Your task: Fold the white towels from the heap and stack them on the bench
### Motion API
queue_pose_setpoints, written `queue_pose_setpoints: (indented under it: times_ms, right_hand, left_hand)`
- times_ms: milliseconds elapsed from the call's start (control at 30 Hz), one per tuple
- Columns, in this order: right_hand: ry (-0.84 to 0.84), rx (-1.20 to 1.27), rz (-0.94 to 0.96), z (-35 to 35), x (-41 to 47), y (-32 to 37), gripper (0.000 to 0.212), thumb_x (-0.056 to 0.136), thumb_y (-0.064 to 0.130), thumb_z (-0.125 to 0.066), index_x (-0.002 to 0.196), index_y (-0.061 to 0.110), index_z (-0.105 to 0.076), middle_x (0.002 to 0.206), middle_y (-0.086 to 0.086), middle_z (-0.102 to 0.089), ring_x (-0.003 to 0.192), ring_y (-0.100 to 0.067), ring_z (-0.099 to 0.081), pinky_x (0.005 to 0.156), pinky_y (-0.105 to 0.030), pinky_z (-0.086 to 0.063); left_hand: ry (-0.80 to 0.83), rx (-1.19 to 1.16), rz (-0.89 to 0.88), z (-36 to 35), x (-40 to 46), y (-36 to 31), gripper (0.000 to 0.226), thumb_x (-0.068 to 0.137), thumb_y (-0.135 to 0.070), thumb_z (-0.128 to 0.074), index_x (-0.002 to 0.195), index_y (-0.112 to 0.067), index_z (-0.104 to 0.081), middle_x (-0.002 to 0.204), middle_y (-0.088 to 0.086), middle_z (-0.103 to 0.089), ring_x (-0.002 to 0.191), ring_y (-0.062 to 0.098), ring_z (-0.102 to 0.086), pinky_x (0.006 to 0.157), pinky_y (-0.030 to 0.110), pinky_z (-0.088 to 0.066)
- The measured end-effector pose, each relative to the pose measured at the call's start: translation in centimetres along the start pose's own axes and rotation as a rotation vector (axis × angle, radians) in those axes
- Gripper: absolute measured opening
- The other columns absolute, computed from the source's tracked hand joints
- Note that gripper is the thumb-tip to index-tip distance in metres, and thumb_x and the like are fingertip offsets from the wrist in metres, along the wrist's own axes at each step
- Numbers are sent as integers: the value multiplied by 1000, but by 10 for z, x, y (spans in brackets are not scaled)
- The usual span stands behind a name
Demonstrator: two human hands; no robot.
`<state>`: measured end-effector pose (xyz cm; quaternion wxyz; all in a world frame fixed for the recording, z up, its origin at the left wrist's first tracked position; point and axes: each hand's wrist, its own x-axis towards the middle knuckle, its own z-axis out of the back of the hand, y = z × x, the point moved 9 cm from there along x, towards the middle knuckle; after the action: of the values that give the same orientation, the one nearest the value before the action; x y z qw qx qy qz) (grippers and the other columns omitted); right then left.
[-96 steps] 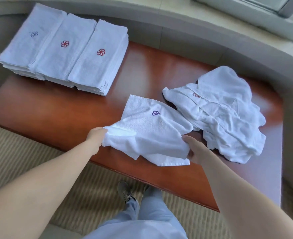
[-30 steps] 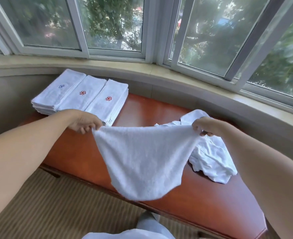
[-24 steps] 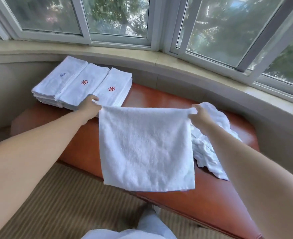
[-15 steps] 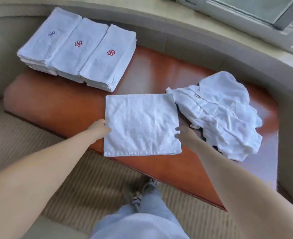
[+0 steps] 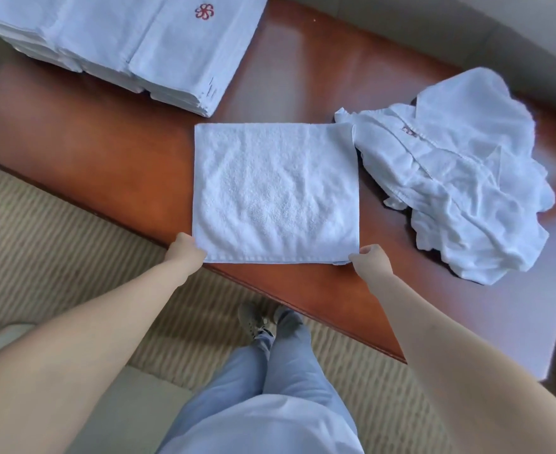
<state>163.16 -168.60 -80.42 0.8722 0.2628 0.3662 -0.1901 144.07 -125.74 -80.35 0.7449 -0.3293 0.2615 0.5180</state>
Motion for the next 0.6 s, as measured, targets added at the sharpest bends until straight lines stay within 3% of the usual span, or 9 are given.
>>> queue_pose_setpoints:
  times_ms: [100, 200, 300, 400, 500, 600]
  right_hand:
    - [-11, 17, 6, -2, 4, -3, 29, 92, 25, -60, 118, 14, -54, 99, -5, -66, 88, -23, -63, 62, -31, -45]
    - [-40, 26, 29, -2, 5, -6, 22, 92, 28, -60, 110, 17, -54, 101, -8, -70, 92, -28, -69, 71, -36, -51]
    - [-59, 52, 57, -2, 4, -7, 15, 90, 28, -59, 100, 18, -55, 97, -8, -71, 90, -29, -70, 68, -36, -51]
    - [-85, 70, 76, 1, -3, -5, 17, 86, 29, -58, 94, 15, -55, 89, -7, -71, 70, -24, -61, 58, -33, -43]
    - [-129, 45, 116, 5, -8, 0, 16, 82, 30, -57, 83, 17, -50, 75, -2, -56, 58, -18, -44, 52, -31, -37]
    - [-113, -44, 138, -1, -6, 3, 13, 85, 27, -59, 86, 17, -52, 92, 1, -52, 64, -20, -50, 54, -29, -37]
  left_hand:
    - [-35, -118, 86, -3, 4, 9, 43, 93, -13, -56, 132, 1, -44, 129, 24, -57, 97, 34, -62, 78, 40, -52]
    - [-38, -181, 151, -10, 9, 20, 39, 95, -19, -58, 126, 4, -53, 108, 19, -66, 75, 25, -57, 59, 31, -45]
    - [-33, -205, 147, -12, 13, 24, 25, 95, -22, -63, 99, 2, -61, 94, 16, -71, 77, 26, -65, 60, 29, -46]
    - [-82, -261, 70, -5, 12, 20, 23, 89, -8, -60, 69, -10, -47, 74, 15, -61, 74, 31, -66, 68, 37, -50]
    - [-128, -305, 19, 2, 6, 23, 13, 79, -9, -50, 70, -16, -43, 73, 10, -55, 70, 25, -57, 68, 36, -47]
    - [-115, -321, 37, -4, 4, 33, 7, 88, -10, -56, 93, -13, -55, 100, 14, -67, 93, 34, -69, 90, 47, -58]
